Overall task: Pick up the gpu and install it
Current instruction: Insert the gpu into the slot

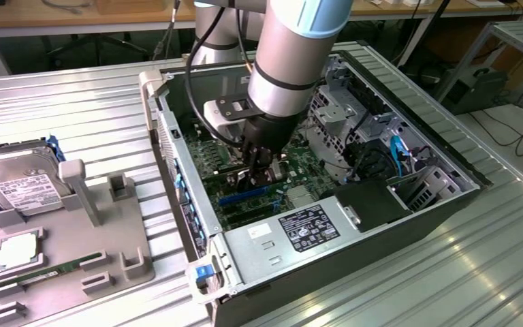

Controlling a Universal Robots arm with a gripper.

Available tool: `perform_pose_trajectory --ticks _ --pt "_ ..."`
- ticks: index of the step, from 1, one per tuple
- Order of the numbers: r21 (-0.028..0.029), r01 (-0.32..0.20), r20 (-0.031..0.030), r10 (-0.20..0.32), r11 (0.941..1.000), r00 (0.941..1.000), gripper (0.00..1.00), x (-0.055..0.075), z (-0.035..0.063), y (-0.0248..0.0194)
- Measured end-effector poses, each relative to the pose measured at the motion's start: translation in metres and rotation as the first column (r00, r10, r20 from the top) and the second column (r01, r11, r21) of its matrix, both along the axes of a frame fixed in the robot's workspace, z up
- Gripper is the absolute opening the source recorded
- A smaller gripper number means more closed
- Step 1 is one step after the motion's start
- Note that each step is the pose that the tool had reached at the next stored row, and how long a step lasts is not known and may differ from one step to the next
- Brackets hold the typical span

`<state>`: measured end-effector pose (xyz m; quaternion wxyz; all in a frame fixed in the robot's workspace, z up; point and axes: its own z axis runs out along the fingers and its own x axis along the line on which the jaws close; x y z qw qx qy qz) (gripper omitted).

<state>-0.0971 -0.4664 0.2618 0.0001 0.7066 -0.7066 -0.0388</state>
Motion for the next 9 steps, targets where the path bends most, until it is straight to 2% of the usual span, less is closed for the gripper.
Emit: perform_pose_trajectory --ticks 3,9 --pt "-0.0001 0.0 0.0 0.0 1.0 1.0 0.28 0.0 -0.0038 0.0" --pt "-0.0001 0.0 0.0 0.0 1.0 1.0 0.28 0.0 -0.0041 0.0"
